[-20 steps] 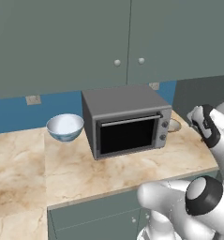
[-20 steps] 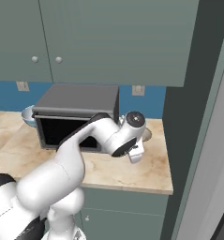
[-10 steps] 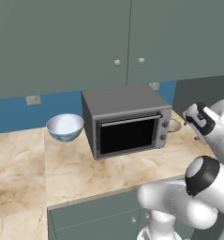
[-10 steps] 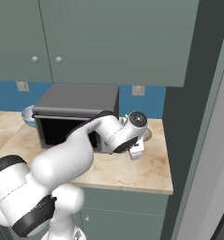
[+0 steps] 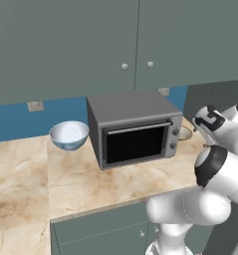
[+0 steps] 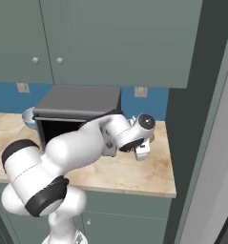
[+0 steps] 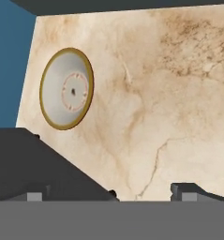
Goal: Pick up the bowls on the counter and stack them on top of one another in the open cabinet. Place the smaller bowl on top of the larger bowl.
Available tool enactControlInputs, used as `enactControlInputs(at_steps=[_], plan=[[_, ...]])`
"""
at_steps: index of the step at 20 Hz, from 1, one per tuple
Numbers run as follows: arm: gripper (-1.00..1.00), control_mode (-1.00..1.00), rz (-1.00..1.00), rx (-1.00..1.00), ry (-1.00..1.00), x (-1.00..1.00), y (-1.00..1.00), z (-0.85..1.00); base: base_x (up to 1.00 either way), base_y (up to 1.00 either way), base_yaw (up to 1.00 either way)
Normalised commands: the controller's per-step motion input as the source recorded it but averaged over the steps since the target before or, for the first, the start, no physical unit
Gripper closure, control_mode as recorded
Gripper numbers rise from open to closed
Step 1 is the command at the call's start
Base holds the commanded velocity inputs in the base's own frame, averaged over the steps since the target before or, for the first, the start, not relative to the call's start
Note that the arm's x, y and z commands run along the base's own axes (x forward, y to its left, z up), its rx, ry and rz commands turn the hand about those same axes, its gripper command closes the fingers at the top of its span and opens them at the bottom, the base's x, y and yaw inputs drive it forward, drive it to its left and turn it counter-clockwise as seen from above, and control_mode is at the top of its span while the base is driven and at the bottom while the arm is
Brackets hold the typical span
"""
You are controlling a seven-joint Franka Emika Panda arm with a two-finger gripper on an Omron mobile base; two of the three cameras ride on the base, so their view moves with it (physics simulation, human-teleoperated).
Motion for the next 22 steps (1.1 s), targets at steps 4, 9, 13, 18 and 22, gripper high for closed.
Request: enactControlInputs(at_steps=[4, 9, 13, 18, 22], plan=[[-1.0, -1.0, 0.0, 0.02, 0.0, 0.27, -0.12, -0.25, 0.0, 0.0, 0.0], [-1.0, -1.0, 0.0, 0.01, 0.0, 0.23, -0.11, -0.27, 0.0, 0.0, 0.0], [-1.0, -1.0, 0.0, 0.0, 0.0, 0.25, -0.08, -0.25, 0.0, 0.0, 0.0], [-1.0, -1.0, 0.0, 0.02, 0.0, 0.23, -0.06, -0.2, 0.0, 0.0, 0.0], [-1.0, -1.0, 0.0, 0.05, 0.0, 0.17, -0.07, -0.16, 0.0, 0.0, 0.0]])
